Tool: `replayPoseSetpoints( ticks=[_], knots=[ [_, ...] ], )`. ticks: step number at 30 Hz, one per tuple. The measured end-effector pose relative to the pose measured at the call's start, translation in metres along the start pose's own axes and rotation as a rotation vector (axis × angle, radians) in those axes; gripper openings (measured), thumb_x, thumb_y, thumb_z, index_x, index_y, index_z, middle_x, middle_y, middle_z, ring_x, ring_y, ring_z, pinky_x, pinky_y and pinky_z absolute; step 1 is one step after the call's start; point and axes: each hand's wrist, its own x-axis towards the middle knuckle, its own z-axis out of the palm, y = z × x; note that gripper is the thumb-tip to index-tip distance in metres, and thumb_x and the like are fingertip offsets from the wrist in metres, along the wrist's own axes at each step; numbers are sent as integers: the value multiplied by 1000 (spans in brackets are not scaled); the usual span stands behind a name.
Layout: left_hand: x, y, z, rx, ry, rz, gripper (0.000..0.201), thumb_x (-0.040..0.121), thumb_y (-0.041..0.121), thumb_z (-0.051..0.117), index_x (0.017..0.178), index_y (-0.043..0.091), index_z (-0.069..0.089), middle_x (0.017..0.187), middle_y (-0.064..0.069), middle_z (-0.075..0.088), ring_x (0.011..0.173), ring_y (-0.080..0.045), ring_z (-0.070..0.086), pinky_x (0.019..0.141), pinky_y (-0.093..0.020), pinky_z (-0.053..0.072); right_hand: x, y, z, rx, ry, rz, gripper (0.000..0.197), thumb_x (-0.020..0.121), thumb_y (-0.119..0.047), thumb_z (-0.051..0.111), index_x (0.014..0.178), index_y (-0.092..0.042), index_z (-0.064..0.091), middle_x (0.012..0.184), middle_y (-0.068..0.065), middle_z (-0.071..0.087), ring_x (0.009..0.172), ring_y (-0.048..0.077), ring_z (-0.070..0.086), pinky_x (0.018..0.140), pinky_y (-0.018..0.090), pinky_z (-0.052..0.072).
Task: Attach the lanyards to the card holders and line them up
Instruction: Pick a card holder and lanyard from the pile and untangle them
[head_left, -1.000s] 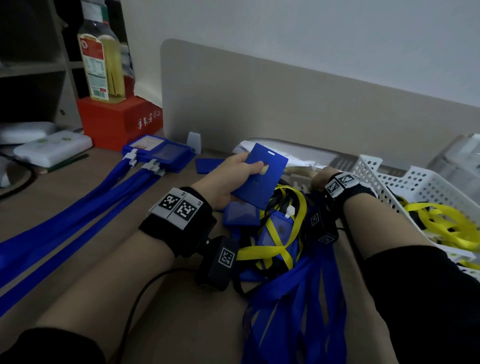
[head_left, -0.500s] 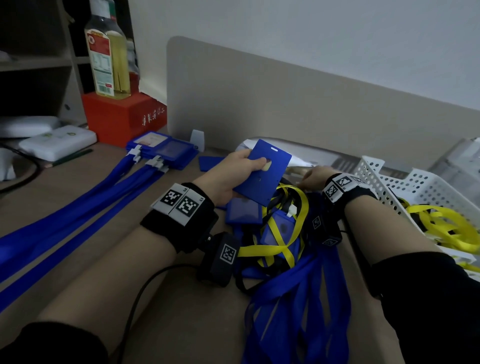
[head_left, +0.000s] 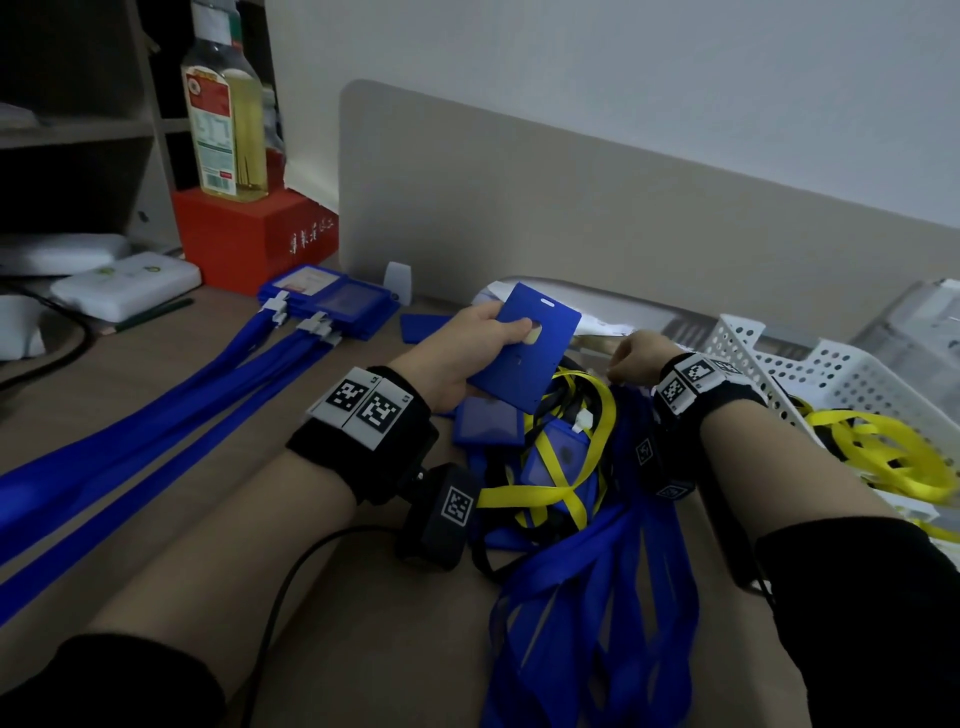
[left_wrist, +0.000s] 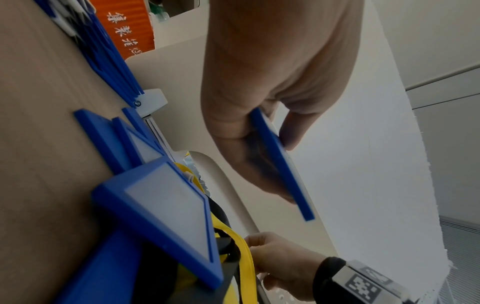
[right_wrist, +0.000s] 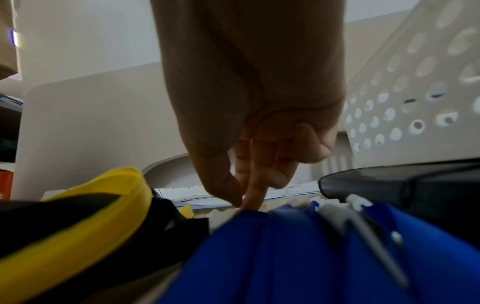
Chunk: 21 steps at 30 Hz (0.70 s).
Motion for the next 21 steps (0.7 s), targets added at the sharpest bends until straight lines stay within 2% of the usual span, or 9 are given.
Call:
replayPoseSetpoints(
  ticks=[2, 7, 9, 11, 13, 15, 17, 19, 21],
  knots=[
    [-3, -1, 2, 3, -3, 0, 8, 99, 18, 51, 96, 21, 58, 90, -2, 65, 73, -14, 64, 56, -27, 57, -3, 3, 2, -23, -28, -16, 16, 83, -15, 68, 92, -3, 72, 83, 8, 65, 79, 19, 58, 53, 21, 43],
    [-7, -2, 3, 22, -4, 18, 8, 99, 18, 50, 95, 20, 58, 90, -2, 65, 74, -14, 64, 57, -26, 57, -7, 3, 4, -34, -50, -32, 26, 85, -20, 64, 102, -3, 73, 103, 13, 70, 93, 24, 64, 71, 28, 50],
    [-8, -1, 3, 20, -1, 15, 8, 99, 18, 51, 96, 20, 57, 90, -2, 65, 74, -14, 65, 57, -26, 57, -7, 1, 5, -71, -72, -42, 28, 87, -22, 62, 106, -3, 72, 107, 12, 68, 100, 25, 63, 77, 28, 50],
    [-9, -1, 3, 16, -3, 9, 7, 99, 17, 51, 97, 19, 58, 90, -2, 65, 74, -14, 65, 57, -26, 57, -5, 1, 6, -70, -38, -39, 27, 87, -19, 62, 105, -2, 72, 106, 13, 69, 99, 25, 63, 78, 29, 50],
    [-9, -1, 3, 17, -1, 10, 7, 98, 17, 51, 96, 19, 58, 90, -2, 66, 74, -15, 64, 57, -26, 57, -4, 4, 4, -1, 61, -3, 28, 87, -22, 63, 101, 0, 72, 102, 15, 70, 93, 27, 64, 78, 31, 53],
    [-10, -2, 4, 6, 8, 9, 6, 98, 16, 52, 97, 19, 58, 92, -3, 65, 75, -15, 64, 57, -27, 57, -4, 9, 0, 146, 192, 40, 32, 92, -27, 57, 99, 0, 71, 99, 16, 70, 93, 31, 65, 85, 39, 55],
    [-9, -3, 5, -10, 27, 20, 9, 97, 14, 54, 103, 21, 55, 96, -2, 64, 77, -16, 63, 58, -29, 57, -8, 12, -7, 329, 336, 78, 28, 92, -24, 53, 100, -3, 69, 96, 15, 69, 90, 32, 66, 85, 43, 55],
    [-8, -7, 7, -18, 60, 39, 29, 96, 11, 55, 120, 26, 48, 102, 0, 61, 80, -17, 63, 64, -33, 57, -13, 11, -14, 479, 470, 97, 23, 90, -19, 51, 99, -6, 68, 89, 13, 66, 83, 31, 64, 77, 38, 55],
    [-8, -10, 9, -7, 76, 47, 48, 95, 10, 55, 134, 33, 38, 101, -1, 61, 78, -19, 63, 64, -34, 56, -22, 5, -21, 707, 507, 50, 17, 91, -14, 50, 87, -7, 65, 79, 8, 64, 75, 26, 62, 69, 31, 50]
  ],
)
